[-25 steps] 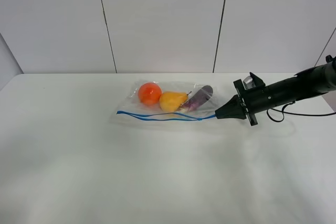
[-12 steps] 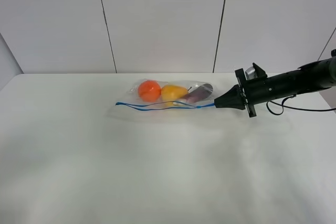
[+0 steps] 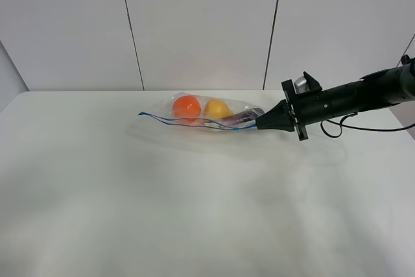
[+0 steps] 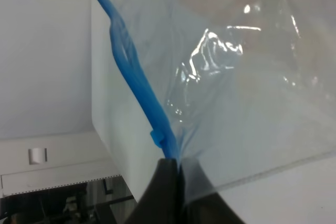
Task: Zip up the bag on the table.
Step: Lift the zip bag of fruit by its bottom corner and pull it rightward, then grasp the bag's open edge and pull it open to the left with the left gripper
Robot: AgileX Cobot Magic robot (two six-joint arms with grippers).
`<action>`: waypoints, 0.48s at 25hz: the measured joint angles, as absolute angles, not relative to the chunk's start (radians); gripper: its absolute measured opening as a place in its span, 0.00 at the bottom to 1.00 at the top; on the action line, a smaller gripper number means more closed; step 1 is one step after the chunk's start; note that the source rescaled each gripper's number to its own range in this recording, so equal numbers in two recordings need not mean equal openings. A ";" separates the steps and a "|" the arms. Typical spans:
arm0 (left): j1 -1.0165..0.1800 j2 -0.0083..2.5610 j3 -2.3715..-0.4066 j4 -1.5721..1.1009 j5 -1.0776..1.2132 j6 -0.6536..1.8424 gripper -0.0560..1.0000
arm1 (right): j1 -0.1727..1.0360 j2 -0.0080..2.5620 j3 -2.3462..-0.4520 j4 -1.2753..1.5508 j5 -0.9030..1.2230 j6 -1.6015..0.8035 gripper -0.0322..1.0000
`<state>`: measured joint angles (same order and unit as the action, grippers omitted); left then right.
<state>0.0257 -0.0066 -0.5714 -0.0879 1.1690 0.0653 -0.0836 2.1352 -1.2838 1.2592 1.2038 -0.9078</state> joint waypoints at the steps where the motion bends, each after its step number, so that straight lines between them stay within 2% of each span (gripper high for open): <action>1: 0.026 -0.007 -0.571 -0.088 1.169 0.065 1.00 | -0.082 2.135 -1.284 1.259 1.204 -0.908 0.03; 7: 0.026 -0.007 -0.575 -0.088 1.163 0.065 1.00 | -0.082 2.135 -1.284 1.259 1.204 -0.908 0.03; 12: 0.026 0.056 -0.639 -0.088 1.058 0.065 1.00 | -0.082 2.135 -1.284 1.259 1.204 -0.908 0.03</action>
<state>0.0257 0.0555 -0.6393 -0.0879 1.0583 0.0653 -0.0824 2.1352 -1.2838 1.2592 1.2038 -0.9077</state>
